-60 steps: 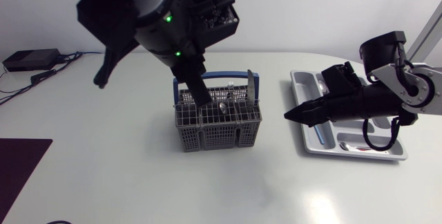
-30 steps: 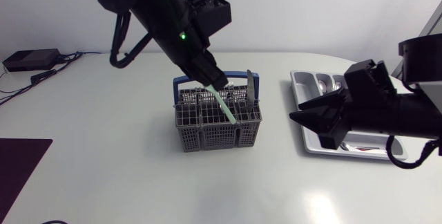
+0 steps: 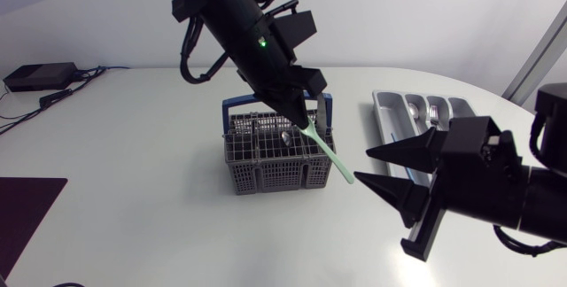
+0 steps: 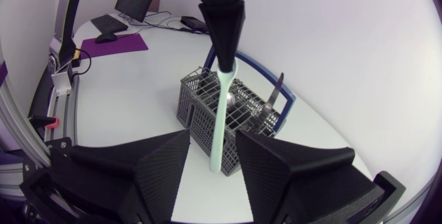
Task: Unload the cutlery basket into the drawer organizer.
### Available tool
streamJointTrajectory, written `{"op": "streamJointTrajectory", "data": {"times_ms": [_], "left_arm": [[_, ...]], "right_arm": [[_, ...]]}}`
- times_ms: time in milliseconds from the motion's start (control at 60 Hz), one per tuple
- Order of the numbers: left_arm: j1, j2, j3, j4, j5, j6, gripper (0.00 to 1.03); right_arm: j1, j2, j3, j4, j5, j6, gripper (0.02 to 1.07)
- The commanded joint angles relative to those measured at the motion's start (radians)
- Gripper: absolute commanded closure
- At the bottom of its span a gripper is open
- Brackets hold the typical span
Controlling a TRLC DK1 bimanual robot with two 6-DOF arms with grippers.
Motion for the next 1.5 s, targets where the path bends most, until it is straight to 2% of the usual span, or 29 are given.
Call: {"op": "streamJointTrajectory", "data": {"times_ms": [0,183,400,517,750,983,1383,1483], "left_arm": [[0.011,0.033,0.045,-0.025,0.045,-0.022,0.87],[0.004,0.048,0.047,-0.028,0.077,-0.02,0.87],[-0.003,0.051,0.045,-0.036,0.085,-0.016,0.87],[-0.003,0.051,0.036,-0.042,0.093,-0.011,0.87],[-0.007,0.05,0.03,-0.043,0.099,-0.011,0.87],[-0.01,0.051,0.022,-0.043,0.1,-0.011,0.87],[-0.013,0.053,0.025,-0.043,0.1,-0.014,0.87],[-0.013,0.051,0.027,-0.043,0.1,-0.014,0.87]], "right_arm": [[0.039,0.002,-0.039,0.044,0.034,-0.016,0.56],[0.16,0.063,-0.076,0.17,0.192,-0.016,0.56],[0.211,0.141,-0.077,0.262,0.279,-0.018,0.56],[0.211,0.169,-0.067,0.285,0.299,-0.026,0.57],[0.211,0.212,-0.042,0.315,0.337,-0.052,0.65],[0.212,0.218,-0.027,0.326,0.357,-0.064,0.66],[0.225,0.247,-0.021,0.34,0.389,-0.082,1.0],[0.226,0.247,-0.022,0.337,0.391,-0.082,1.01]]}}
